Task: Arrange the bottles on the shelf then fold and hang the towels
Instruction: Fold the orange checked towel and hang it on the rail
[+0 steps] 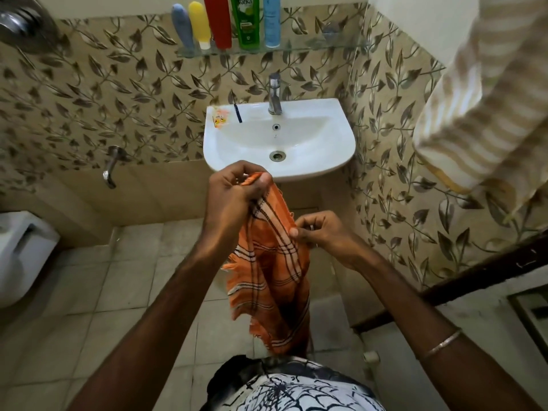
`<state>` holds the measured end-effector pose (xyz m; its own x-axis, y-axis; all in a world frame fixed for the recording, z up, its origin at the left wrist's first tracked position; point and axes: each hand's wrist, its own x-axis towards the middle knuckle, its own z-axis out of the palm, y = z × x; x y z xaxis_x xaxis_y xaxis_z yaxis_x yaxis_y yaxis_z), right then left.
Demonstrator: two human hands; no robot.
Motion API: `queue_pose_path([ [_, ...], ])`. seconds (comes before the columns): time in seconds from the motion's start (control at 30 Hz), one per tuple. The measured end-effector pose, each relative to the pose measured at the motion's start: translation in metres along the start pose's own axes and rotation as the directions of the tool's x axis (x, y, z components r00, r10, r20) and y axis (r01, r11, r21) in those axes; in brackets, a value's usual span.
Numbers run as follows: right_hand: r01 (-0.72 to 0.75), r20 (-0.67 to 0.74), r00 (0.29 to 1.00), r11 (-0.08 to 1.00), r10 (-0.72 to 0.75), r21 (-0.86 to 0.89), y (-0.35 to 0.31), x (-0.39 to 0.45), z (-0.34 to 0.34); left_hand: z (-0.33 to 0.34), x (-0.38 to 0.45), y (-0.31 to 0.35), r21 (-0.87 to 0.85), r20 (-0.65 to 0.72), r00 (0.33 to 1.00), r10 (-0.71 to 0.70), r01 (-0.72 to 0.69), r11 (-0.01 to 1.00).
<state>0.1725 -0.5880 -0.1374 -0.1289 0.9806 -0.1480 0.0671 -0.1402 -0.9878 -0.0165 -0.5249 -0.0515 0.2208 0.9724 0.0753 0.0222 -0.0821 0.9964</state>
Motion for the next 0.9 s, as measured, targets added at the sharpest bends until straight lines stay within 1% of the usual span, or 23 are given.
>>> queue_pose_path([
  [0.07,-0.017,0.02,1.0,1.0,0.018,-0.011,0.012,0.0,-0.002,-0.002,0.002,0.0,0.008,-0.057,0.998,-0.018,0.019,1.0],
  [0.13,-0.009,-0.003,1.0,1.0,0.009,0.011,0.018,0.001,-0.001,-0.005,0.003,-0.002,-0.012,-0.091,0.995,-0.038,0.037,0.999],
  [0.17,0.013,-0.027,1.0,0.999,-0.012,0.032,0.019,0.002,0.0,-0.006,0.003,-0.005,0.007,-0.086,0.996,-0.029,0.03,1.0],
  [0.2,0.039,-0.056,0.998,0.998,-0.036,0.053,0.018,0.003,0.002,-0.007,0.002,-0.009,0.076,-0.057,0.998,-0.011,0.016,0.997],
  [0.27,0.09,-0.096,0.992,0.994,-0.084,0.062,0.017,0.005,0.003,-0.009,-0.002,-0.016,0.295,0.076,0.997,-0.008,-0.015,0.955],
  [0.33,0.155,-0.094,0.984,0.988,-0.153,0.008,0.015,0.006,0.005,-0.009,-0.008,-0.024,0.483,0.239,0.966,-0.096,-0.033,0.875],
  [0.4,0.203,-0.072,0.976,0.977,-0.207,-0.058,0.012,0.007,0.007,-0.008,-0.014,-0.031,0.598,0.349,0.921,-0.172,-0.078,0.798],
  [0.43,0.218,-0.064,0.973,0.973,-0.223,-0.077,0.011,0.007,0.008,-0.007,-0.017,-0.035,0.631,0.38,0.909,-0.171,-0.12,0.767],
  [0.5,0.227,-0.059,0.971,0.971,-0.231,-0.073,0.01,0.005,0.01,-0.007,-0.02,-0.042,0.642,0.411,0.904,-0.123,-0.191,0.742],
  [0.63,0.214,-0.103,0.971,0.976,-0.216,-0.032,0.019,0.003,0.015,-0.01,-0.025,-0.049,0.607,0.365,0.931,-0.01,-0.23,0.761],
  [0.73,0.17,-0.081,0.982,0.985,-0.171,-0.021,0.034,-0.002,0.015,-0.006,-0.03,-0.046,0.553,0.297,0.953,0.059,-0.222,0.803],
  [0.8,0.127,-0.074,0.989,0.992,-0.129,-0.028,0.048,-0.008,0.015,-0.004,-0.032,-0.041,0.541,0.257,0.962,0.09,-0.22,0.812],
  [0.9,0.08,-0.111,0.99,0.996,-0.083,-0.029,0.065,-0.014,0.016,-0.006,-0.032,-0.034,0.51,0.203,0.972,0.12,-0.21,0.834],
])
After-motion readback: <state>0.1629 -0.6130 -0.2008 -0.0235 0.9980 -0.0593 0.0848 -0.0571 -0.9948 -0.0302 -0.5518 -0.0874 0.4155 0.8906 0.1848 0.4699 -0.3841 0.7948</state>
